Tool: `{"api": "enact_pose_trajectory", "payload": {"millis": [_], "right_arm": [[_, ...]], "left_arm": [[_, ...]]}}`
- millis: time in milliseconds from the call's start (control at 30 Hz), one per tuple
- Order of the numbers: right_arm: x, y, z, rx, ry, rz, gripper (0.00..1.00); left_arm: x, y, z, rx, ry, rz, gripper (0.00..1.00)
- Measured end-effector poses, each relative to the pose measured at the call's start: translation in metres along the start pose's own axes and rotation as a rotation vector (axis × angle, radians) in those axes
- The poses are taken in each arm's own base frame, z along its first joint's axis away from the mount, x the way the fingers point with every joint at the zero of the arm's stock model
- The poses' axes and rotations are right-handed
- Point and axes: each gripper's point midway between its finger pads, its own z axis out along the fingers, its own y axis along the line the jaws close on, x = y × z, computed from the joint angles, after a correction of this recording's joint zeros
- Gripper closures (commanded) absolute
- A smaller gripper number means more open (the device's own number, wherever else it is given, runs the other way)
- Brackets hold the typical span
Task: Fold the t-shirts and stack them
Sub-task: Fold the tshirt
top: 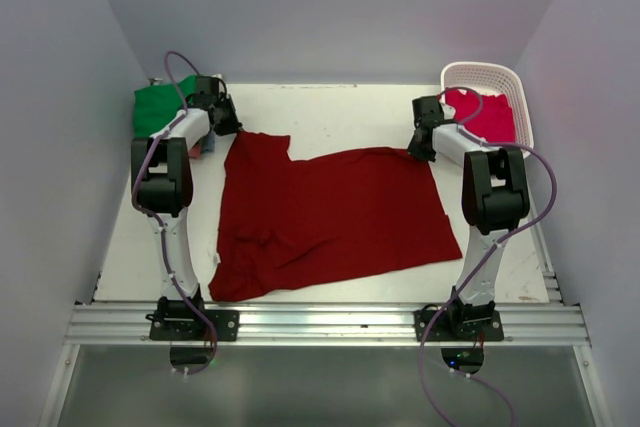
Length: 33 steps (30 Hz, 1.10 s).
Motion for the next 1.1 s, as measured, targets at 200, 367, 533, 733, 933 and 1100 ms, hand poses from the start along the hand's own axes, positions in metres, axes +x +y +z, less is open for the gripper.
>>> {"api": "enact_pose_trajectory", "payload": {"millis": [200, 367, 533, 733, 933, 1100], "right_arm": [[-0.0001, 0.0002, 0.0001, -0.003, 0.002, 0.006, 0.76], [-0.0002, -0.0006, 0.0003, -0.001, 0.002, 0.005, 0.68], [-0.0007, -0.0016, 0.0007, 0.000, 0.002, 0.007, 0.72], [-0.0001, -0.0015, 0.0011, -0.003, 0.004, 0.009, 0.77], [0.0039, -0.0025, 0.0044, 0.000, 0.009, 0.014, 0.72], [0.0035, -0.0011, 0.0053, -0.005, 0.005, 0.020, 1.00]], "left_arm": [[0.0000, -0.0006, -0.0002, 0.003, 0.001, 0.000, 1.00], [0.0002, -0.0006, -0.0002, 0.003, 0.001, 0.000, 1.00], [0.0005, -0.0006, -0.0001, 0.003, 0.002, -0.001, 1.00], [0.0005, -0.0003, -0.0001, 0.003, 0.003, -0.001, 1.00], [0.0007, -0.0003, -0.0003, 0.002, 0.004, -0.001, 1.00], [0.0014, -0.0002, -0.0003, 0.002, 0.006, -0.001, 1.00]]}}
